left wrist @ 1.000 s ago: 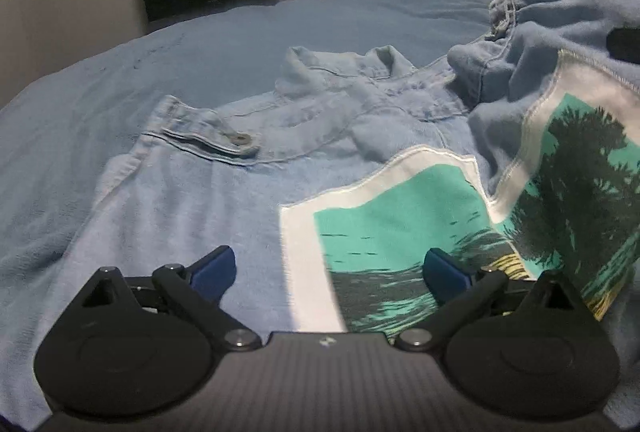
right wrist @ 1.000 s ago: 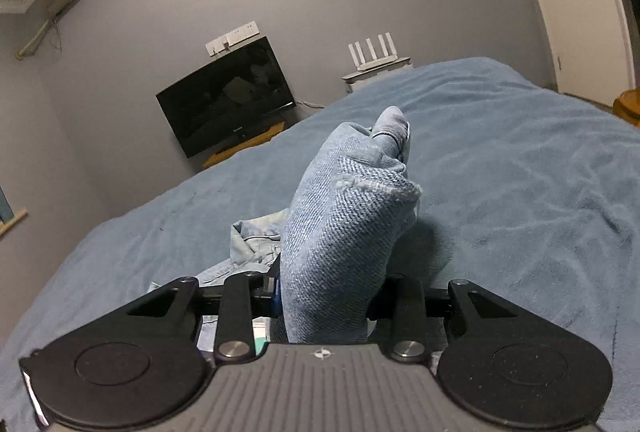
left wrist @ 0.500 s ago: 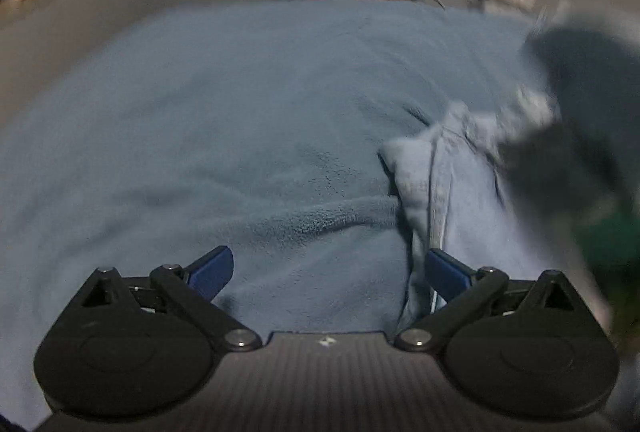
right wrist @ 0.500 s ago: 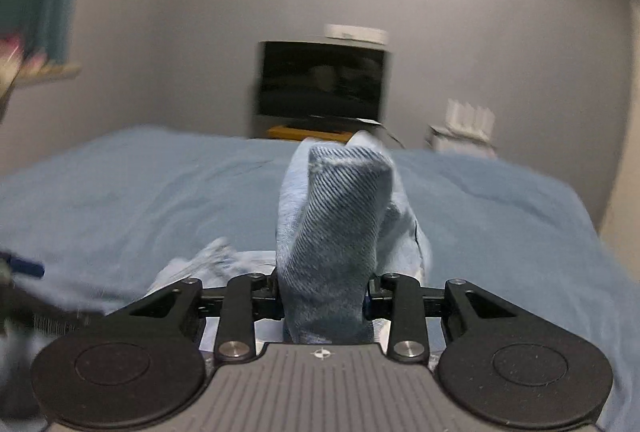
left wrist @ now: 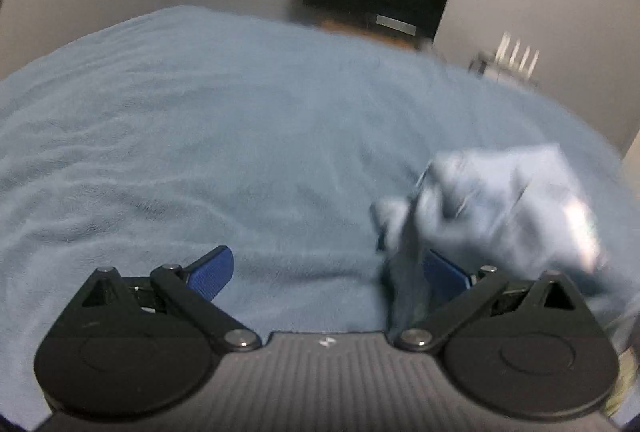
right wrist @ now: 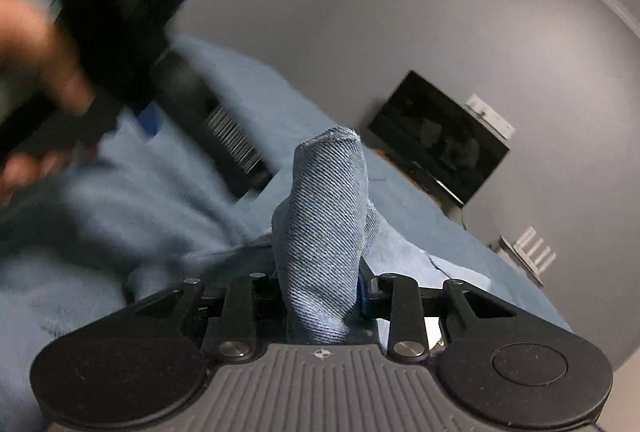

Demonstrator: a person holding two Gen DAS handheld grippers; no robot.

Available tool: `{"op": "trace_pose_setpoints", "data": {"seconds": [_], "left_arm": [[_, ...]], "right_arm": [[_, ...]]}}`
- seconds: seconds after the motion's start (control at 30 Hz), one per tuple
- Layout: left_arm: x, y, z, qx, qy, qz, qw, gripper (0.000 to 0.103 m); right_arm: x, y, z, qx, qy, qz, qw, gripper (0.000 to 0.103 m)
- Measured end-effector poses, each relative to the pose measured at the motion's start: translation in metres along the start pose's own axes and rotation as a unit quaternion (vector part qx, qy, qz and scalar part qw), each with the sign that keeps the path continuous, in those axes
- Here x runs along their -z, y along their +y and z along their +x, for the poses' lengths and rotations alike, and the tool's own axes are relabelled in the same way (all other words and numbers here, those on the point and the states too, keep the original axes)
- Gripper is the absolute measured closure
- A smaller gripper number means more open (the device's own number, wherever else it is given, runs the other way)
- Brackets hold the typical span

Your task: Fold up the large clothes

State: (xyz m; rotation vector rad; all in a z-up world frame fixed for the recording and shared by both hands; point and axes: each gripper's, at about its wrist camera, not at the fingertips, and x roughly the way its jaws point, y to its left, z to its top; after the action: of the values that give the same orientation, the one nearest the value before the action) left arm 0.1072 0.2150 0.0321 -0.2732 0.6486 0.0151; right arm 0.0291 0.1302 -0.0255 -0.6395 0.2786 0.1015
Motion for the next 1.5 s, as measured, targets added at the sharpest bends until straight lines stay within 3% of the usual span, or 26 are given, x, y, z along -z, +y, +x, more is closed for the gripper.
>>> {"op": "trace_pose_setpoints", "data": {"seconds": [0.1, 0.17, 0.23, 0.27, 0.3, 0.4, 0.43, 0.53, 0.63, 0.7, 0.77, 0.87, 0.93, 1.07, 1.2, 1.3, 1.5], "left_arm": [[-0.005, 0.003, -0.012, 0.049, -0.035, -0.035, 0.9975, 0.0], [-0.006, -0.001, -0.019, 0.103, -0.048, -0.046, 0.9924, 0.0], [-0.005, -0.013, -0.017, 0.15, -0.035, -0.028, 0.9877, 0.0], [-0.003, -0.023, -0.014, 0.155, -0.022, -0.006, 0.9876, 0.0], [-0.001, -0.033, -0.01, 0.144, -0.009, 0.021, 0.9893, 0.0], [0.012, -0.056, 0.014, 0.072, 0.051, 0.103, 0.9907, 0.0], [0.016, -0.055, 0.021, 0.07, 0.069, 0.103, 0.9898, 0.0], [0.013, -0.043, 0.027, 0.073, 0.099, 0.063, 0.9904, 0.0], [0.014, -0.042, 0.027, 0.06, 0.101, 0.071, 0.9904, 0.0], [0.014, -0.041, 0.028, 0.061, 0.108, 0.066, 0.9901, 0.0], [0.014, -0.042, 0.028, 0.058, 0.107, 0.074, 0.9898, 0.0], [0.016, -0.038, 0.029, 0.057, 0.11, 0.075, 0.9894, 0.0], [0.016, -0.036, 0.029, 0.059, 0.113, 0.072, 0.9892, 0.0], [0.015, -0.036, 0.035, 0.062, 0.12, 0.076, 0.988, 0.0], [0.016, -0.033, 0.039, 0.066, 0.129, 0.071, 0.9869, 0.0], [0.016, -0.032, 0.047, 0.062, 0.135, 0.072, 0.9862, 0.0], [0.015, -0.032, 0.056, 0.068, 0.142, 0.068, 0.9852, 0.0]], "right_arm": [[0.004, 0.008, 0.008, -0.045, -0.007, -0.006, 0.999, 0.07], [0.005, 0.012, 0.01, -0.063, -0.012, -0.017, 0.998, 0.069], [0.002, 0.008, 0.015, -0.078, -0.015, -0.007, 0.997, 0.068], [0.003, 0.005, 0.015, -0.084, -0.017, 0.0, 0.996, 0.066], [0.004, 0.001, 0.013, -0.093, -0.021, 0.012, 0.995, 0.065], [0.009, -0.023, 0.001, -0.135, -0.042, 0.057, 0.988, 0.047], [0.011, -0.031, -0.007, -0.151, -0.045, 0.069, 0.985, 0.039], [0.025, -0.061, -0.028, -0.169, -0.043, 0.107, 0.979, 0.037], [0.042, -0.102, -0.042, -0.167, -0.035, 0.159, 0.972, 0.037], [0.055, -0.136, -0.038, -0.154, -0.026, 0.202, 0.967, 0.037], [0.06, -0.166, -0.025, -0.113, -0.012, 0.239, 0.964, 0.038], [0.077, -0.194, -0.004, -0.061, 0.003, 0.276, 0.959, 0.041], [0.083, -0.204, 0.021, -0.054, 0.006, 0.301, 0.952, 0.041], [0.079, -0.189, 0.071, -0.048, 0.022, 0.283, 0.958, 0.045], [0.091, -0.176, 0.117, -0.042, 0.035, 0.292, 0.955, 0.041], [0.094, -0.169, 0.161, -0.034, 0.056, 0.272, 0.96, 0.042], [0.098, -0.167, 0.175, -0.035, 0.064, 0.258, 0.963, 0.042]]}}
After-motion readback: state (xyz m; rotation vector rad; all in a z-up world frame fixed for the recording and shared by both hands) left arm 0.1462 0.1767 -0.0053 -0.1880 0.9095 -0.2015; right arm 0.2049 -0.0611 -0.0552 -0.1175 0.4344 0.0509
